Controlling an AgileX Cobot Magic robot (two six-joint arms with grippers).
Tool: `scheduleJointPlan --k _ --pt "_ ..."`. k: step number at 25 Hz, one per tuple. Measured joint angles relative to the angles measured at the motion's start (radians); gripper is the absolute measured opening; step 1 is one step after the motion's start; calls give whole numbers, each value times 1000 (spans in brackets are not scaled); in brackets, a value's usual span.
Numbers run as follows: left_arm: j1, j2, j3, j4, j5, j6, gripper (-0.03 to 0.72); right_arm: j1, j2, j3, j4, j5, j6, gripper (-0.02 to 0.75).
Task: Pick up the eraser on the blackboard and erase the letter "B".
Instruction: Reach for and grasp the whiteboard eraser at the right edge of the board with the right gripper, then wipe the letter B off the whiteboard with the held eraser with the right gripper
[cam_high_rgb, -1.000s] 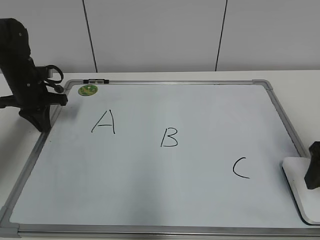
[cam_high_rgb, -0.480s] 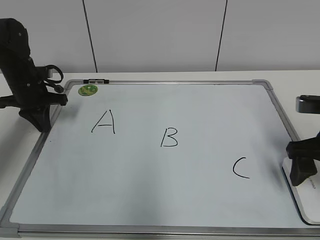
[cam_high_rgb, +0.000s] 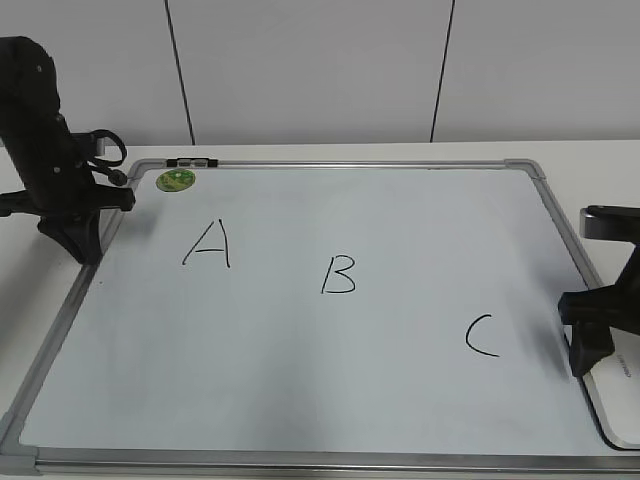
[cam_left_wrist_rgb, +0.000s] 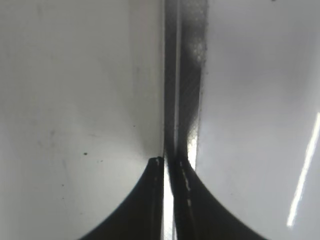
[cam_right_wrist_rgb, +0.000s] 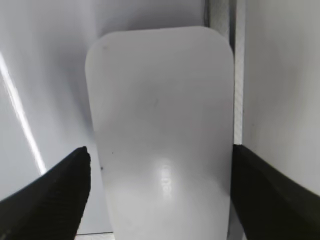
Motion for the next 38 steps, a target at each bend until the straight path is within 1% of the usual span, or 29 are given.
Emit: scheduleJointPlan --k 6,10,11,20,22,25,30,32,35,38 --pt "0 0 0 -1 0 0 19 0 44 0 -1 -20 2 624" --pt "2 0 0 -3 -2 0 19 0 48 0 -17 -20 2 539" --pt "2 0 0 -3 -2 0 18 0 48 0 -17 -20 2 530" --pt "4 0 0 -10 -2 0 17 0 48 -2 -17 -20 2 519" --pt "5 0 0 -11 -2 0 17 0 53 -21 -17 7 4 518" --pt "5 0 0 -15 -2 0 17 0 59 -98 -17 87 2 518" --pt "5 0 0 -15 -2 0 17 2 79 -317 -17 228 -16 518" --pt "5 0 0 -15 -2 0 17 15 118 -409 -17 286 -20 518" --pt "5 0 0 -15 -2 0 17 75 205 -561 -27 362 -25 518" --pt "5 0 0 -15 -2 0 17 159 313 -711 -50 377 -25 518"
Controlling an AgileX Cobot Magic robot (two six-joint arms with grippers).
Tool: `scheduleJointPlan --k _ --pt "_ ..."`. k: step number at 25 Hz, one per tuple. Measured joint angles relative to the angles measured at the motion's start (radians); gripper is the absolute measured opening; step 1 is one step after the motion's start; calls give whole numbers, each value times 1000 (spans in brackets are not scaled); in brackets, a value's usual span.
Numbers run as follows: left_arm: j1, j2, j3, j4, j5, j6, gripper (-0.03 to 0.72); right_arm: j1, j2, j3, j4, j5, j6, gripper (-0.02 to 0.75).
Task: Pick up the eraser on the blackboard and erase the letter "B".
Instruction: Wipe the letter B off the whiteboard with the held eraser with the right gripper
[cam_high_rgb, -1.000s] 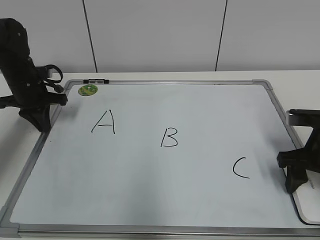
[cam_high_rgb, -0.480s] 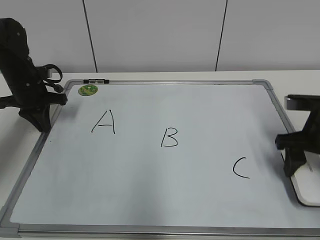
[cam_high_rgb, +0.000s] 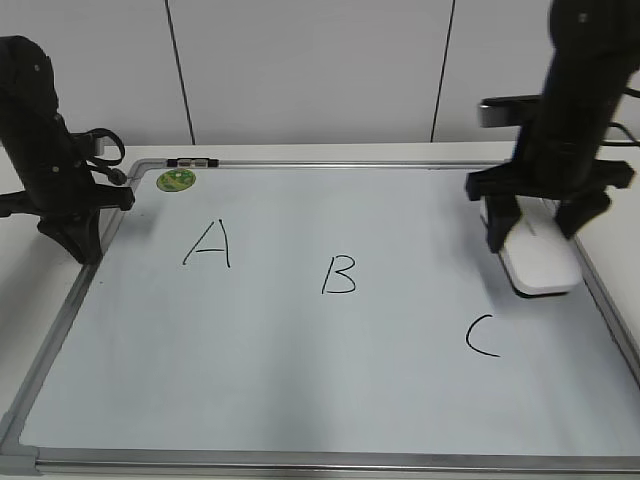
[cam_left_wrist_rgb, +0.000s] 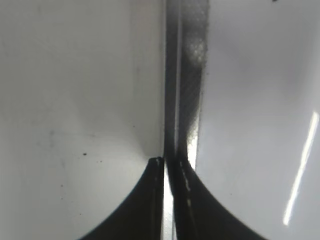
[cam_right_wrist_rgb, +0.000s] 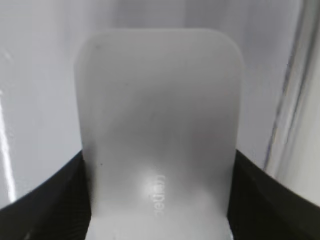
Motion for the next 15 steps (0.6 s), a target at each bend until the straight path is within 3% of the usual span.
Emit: scheduleJointPlan --k 7,15 --pt "0 0 0 -2 0 0 17 128 190 -249 15 4 -7 518" --pt "0 0 0 -2 0 0 17 143 302 -333 104 10 -20 518"
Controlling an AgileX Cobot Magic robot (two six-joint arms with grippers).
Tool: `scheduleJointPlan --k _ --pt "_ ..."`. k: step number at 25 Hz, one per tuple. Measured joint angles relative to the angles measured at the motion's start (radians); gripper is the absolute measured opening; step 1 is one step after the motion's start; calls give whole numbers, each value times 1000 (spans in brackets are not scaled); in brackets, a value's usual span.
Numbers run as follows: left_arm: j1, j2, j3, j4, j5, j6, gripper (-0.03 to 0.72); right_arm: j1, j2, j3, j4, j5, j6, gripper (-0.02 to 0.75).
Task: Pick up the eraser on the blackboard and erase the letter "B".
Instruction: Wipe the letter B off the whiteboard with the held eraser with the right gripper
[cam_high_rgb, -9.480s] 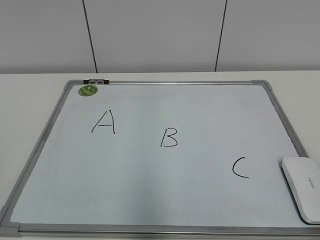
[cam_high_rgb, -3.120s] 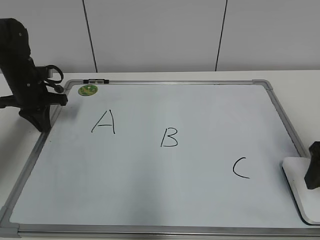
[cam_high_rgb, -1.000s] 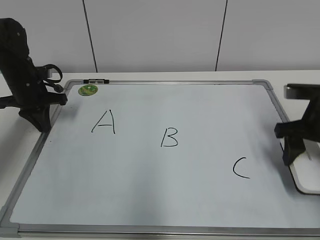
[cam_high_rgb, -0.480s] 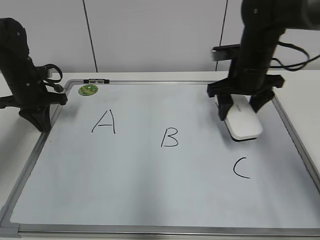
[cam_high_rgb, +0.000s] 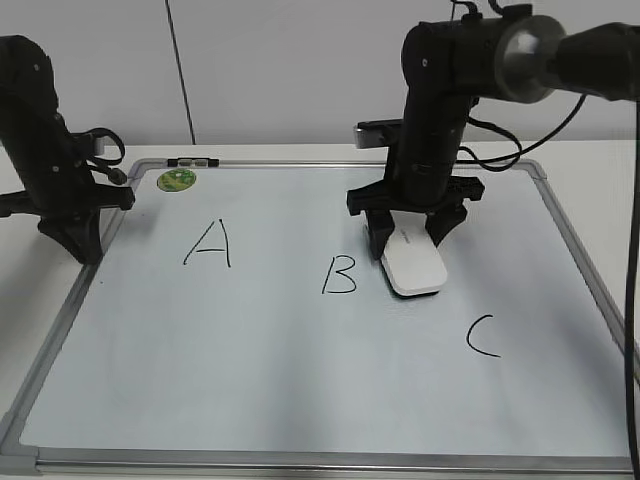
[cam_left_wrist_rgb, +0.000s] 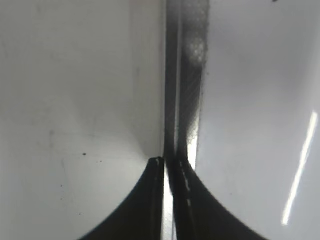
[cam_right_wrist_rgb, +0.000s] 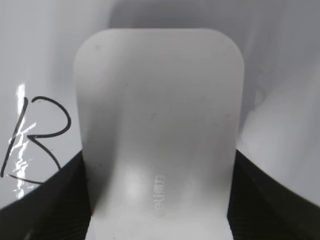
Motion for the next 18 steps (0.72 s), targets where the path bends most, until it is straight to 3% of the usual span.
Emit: scheduleJointPlan --k 18 --pt "0 0 0 0 0 0 17 11 75 -94 87 30 -29 518"
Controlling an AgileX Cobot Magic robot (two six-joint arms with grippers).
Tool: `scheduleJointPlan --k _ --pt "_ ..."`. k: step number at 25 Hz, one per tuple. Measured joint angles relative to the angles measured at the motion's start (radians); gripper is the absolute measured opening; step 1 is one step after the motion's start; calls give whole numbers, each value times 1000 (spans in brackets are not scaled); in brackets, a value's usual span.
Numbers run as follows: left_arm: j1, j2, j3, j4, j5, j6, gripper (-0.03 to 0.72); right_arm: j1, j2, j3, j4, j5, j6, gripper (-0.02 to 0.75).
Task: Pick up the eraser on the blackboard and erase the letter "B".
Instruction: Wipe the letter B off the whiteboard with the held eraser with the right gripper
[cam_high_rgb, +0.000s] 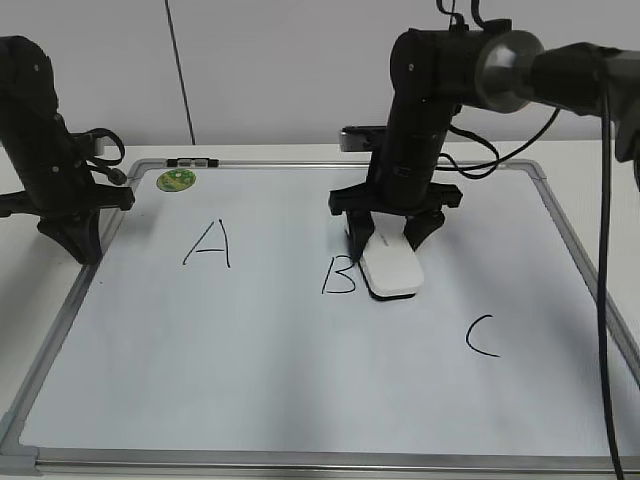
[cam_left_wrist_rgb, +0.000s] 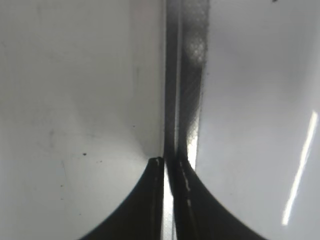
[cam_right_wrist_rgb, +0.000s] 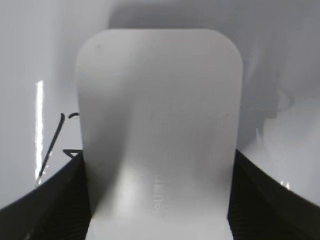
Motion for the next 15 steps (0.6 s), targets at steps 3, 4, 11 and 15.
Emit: scheduleJointPlan --k 3,4,11,15 --pt "0 0 0 0 0 0 17 18 0 0 19 -4 0 518" --pt "0 0 0 0 0 0 17 24 0 0 28 -5 0 518" --pt "0 0 0 -4 0 0 17 54 3 0 71 -12 -3 518" --pt "2 0 0 -4 0 0 17 73 5 0 95 -12 -4 518"
